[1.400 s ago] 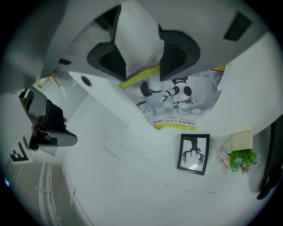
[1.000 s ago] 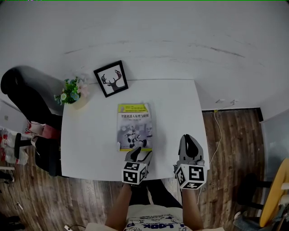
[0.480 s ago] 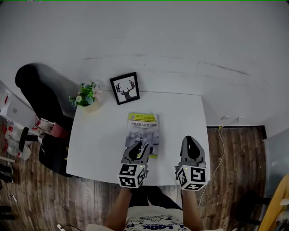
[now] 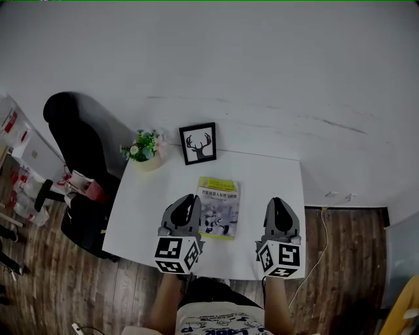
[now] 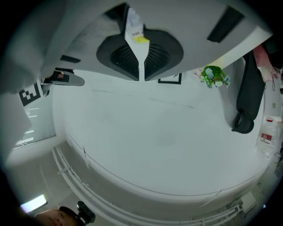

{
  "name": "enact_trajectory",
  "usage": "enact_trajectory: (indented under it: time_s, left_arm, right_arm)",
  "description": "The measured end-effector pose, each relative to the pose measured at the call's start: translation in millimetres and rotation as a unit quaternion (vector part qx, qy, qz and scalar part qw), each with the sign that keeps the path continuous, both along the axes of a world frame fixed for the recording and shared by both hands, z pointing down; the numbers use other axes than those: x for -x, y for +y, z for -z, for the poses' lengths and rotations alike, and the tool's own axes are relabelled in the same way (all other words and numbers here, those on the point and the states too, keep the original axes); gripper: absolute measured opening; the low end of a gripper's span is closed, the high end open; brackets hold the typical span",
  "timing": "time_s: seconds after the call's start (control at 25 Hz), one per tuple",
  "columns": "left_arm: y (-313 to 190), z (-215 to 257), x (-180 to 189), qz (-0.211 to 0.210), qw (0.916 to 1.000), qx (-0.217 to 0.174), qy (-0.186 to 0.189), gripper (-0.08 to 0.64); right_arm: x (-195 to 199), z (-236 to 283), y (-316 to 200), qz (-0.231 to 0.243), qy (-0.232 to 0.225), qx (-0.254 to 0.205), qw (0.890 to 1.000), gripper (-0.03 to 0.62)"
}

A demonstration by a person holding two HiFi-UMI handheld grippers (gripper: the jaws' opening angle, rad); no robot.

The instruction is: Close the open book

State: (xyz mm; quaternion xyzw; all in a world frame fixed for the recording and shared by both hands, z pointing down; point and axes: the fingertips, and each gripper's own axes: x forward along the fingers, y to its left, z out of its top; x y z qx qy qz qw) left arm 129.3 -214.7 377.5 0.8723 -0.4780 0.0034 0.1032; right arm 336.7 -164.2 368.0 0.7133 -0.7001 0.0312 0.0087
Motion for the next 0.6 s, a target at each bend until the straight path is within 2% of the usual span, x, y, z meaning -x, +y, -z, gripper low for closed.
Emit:
enact_trajectory:
  time_s: [0.28, 0.6]
  left_arm:
    - [-3, 36, 23, 0.037, 0.9984, -0.04, 0.01, 0.054]
    - [-3, 64, 39, 0.064, 0.9952, -0.073, 0.012, 0.054]
  right_arm:
    - [14, 30, -7, 0.021, 0.009, -0.031, 0.999, 0.031]
    - [19, 52, -9, 0.024, 0.02, -0.052, 0.998, 0.031]
